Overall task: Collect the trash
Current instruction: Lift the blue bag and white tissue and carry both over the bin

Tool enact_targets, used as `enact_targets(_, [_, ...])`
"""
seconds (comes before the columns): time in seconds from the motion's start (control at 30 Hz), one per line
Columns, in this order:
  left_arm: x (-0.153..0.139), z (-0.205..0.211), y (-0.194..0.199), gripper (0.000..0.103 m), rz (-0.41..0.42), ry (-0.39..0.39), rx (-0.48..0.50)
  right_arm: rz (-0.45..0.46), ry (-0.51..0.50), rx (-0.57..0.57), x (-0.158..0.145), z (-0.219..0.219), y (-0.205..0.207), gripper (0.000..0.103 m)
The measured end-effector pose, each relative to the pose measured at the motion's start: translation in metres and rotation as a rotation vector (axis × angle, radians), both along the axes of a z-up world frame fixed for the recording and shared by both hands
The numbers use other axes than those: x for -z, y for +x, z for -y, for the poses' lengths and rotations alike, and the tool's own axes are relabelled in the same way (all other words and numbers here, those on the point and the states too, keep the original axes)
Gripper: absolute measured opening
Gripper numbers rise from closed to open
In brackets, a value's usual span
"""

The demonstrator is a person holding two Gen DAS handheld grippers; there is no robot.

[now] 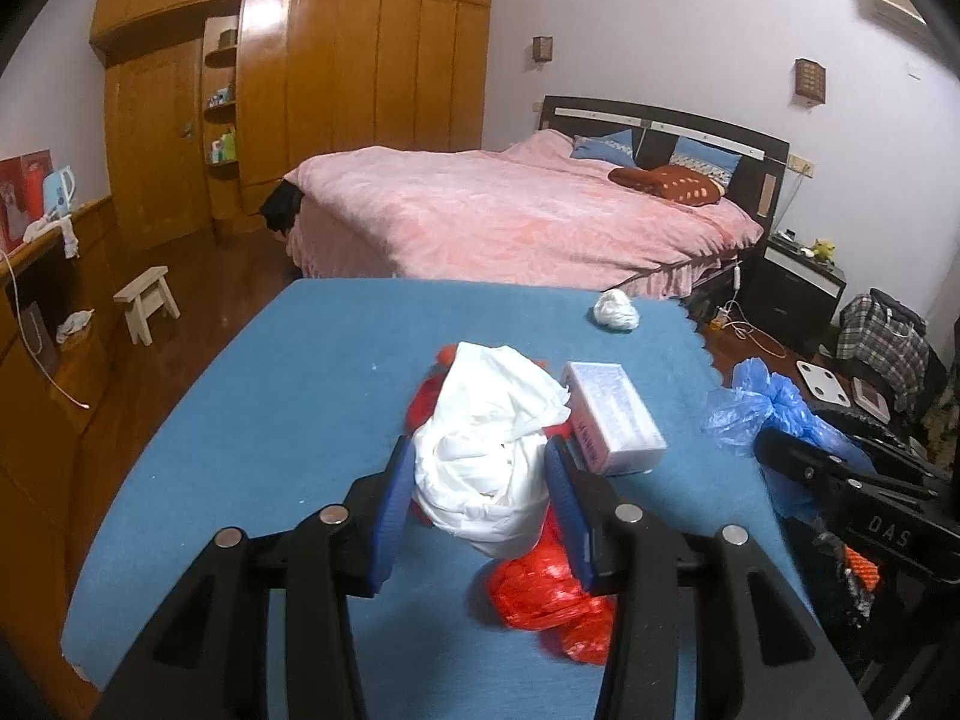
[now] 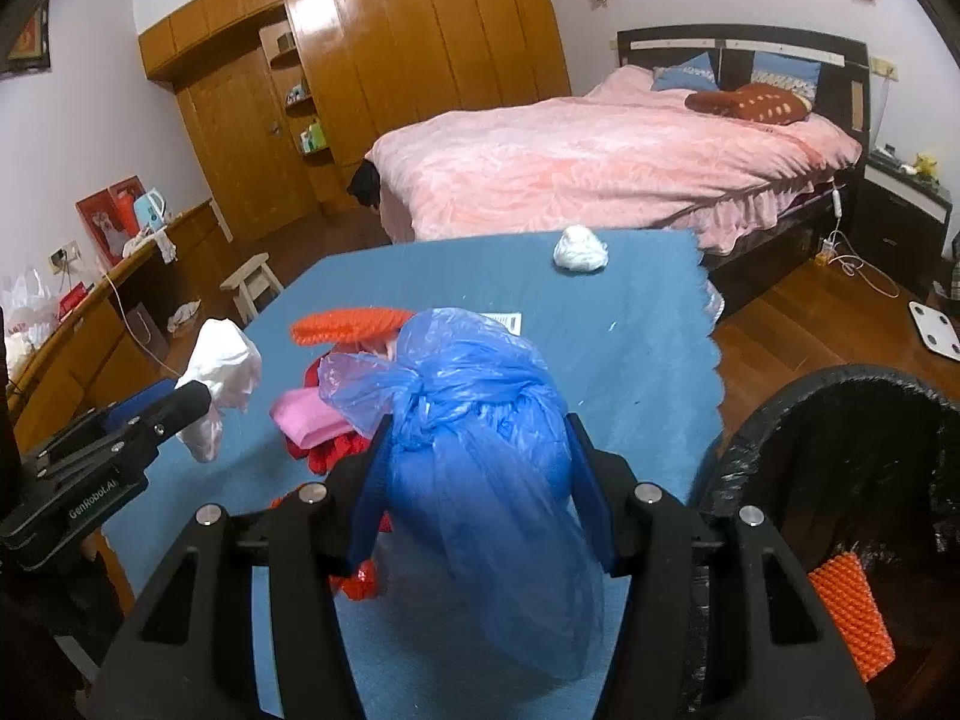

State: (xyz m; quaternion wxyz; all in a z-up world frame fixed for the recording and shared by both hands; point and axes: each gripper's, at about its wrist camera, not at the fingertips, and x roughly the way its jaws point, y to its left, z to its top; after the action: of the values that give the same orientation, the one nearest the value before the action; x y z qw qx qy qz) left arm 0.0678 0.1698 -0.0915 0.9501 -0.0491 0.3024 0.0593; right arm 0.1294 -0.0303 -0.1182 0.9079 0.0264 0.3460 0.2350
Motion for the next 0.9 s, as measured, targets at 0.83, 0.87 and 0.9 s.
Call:
enact_targets(0.83, [-0.035, 0.094, 0.018, 0.044, 0.072, -0.006, 0.182, 0.09, 0.016, 0.176, -0.044, 0.095, -0.025, 0.053])
enact_targets(0.87, [-0.035, 0.1, 0.019, 0.044, 0.073, -0.005, 0.196, 0.093, 0.016, 0.189, -0.045, 0.101, -0.026, 0.053])
enact_targets(0.9, [-0.036, 0.103, 0.018, 0.044, 0.074, -0.005, 0.207, 0.094, 0.015, 0.198, -0.046, 0.105, -0.027, 0.053])
